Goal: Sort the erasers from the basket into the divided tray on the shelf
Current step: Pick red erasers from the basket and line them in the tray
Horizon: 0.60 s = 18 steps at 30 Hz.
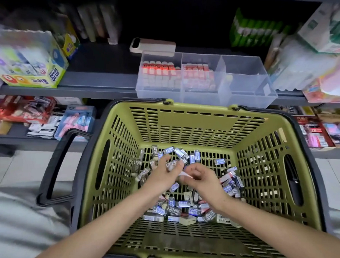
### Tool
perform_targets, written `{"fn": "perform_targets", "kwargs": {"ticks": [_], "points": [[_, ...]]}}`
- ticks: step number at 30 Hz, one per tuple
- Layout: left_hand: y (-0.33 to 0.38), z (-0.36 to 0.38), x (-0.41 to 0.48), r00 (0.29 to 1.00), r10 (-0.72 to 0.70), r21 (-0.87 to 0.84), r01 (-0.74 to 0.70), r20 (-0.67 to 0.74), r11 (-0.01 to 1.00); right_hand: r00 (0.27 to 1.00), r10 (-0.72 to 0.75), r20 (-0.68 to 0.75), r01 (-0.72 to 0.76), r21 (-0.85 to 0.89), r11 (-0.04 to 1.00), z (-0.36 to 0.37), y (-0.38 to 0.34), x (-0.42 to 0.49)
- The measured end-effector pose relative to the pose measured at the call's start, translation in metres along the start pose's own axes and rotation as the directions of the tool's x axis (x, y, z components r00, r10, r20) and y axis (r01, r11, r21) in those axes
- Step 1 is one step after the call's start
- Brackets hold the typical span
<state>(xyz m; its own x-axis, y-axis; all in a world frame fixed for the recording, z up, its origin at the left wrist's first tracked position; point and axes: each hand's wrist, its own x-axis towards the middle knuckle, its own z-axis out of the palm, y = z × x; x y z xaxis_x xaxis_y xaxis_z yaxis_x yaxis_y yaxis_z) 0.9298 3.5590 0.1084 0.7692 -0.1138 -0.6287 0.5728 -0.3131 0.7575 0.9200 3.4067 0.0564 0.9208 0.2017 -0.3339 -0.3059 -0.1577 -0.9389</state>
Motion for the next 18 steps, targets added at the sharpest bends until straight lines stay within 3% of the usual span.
{"fn": "perform_targets", "kwargs": {"ticks": [2, 3, 4, 5, 6, 7, 8, 9, 10, 18], "points": [[-0.002, 0.013, 0.002, 1.0, 0.012, -0.173, -0.012, -0.004, 0.985, 0.987, -0.001, 0.163, -0.017, 0.105, 0.994, 0.0, -0.01, -0.006], [-0.002, 0.016, 0.004, 0.999, 0.032, -0.207, -0.037, -0.023, 0.978, 0.975, 0.019, 0.221, -0.032, 0.053, 0.998, -0.007, -0.014, -0.006], [-0.003, 0.015, 0.007, 0.998, 0.043, -0.242, -0.05, -0.036, 0.969, 0.976, 0.03, 0.218, -0.008, -0.099, 0.995, -0.018, -0.013, -0.001], [-0.004, 0.013, 0.009, 0.999, 0.038, -0.286, -0.046, -0.035, 0.957, 0.987, 0.04, 0.158, 0.021, -0.364, 0.931, -0.034, -0.01, 0.006], [-0.004, 0.009, 0.011, 0.999, 0.026, -0.329, -0.032, -0.023, 0.944, 0.994, 0.053, 0.094, 0.023, -0.669, 0.743, -0.051, -0.006, 0.014], [-0.004, 0.006, 0.012, 1.0, 0.012, -0.352, -0.014, -0.007, 0.936, 0.994, 0.093, 0.049, 0.0, -0.883, 0.468, -0.066, -0.002, 0.022], [-0.003, 0.003, 0.014, 1.0, 0.0, -0.343, 0.002, 0.005, 0.939, 0.99, 0.137, 0.026, -0.006, -0.974, 0.226, -0.077, 0.003, 0.027], [-0.003, 0.001, 0.014, 1.0, -0.011, -0.316, 0.015, 0.016, 0.949, 0.981, 0.192, 0.034, 0.017, -0.996, 0.089, -0.084, 0.009, 0.03], [-0.003, 0.0, 0.016, 1.0, -0.019, -0.298, 0.025, 0.022, 0.954, 0.968, 0.245, 0.051, 0.039, -0.998, 0.051, -0.088, 0.015, 0.033], [-0.01, -0.001, 0.026, 0.994, -0.095, -0.335, 0.108, 0.055, 0.936, 0.931, 0.363, 0.035, 0.009, -0.997, 0.074, -0.092, 0.009, 0.033]]}}
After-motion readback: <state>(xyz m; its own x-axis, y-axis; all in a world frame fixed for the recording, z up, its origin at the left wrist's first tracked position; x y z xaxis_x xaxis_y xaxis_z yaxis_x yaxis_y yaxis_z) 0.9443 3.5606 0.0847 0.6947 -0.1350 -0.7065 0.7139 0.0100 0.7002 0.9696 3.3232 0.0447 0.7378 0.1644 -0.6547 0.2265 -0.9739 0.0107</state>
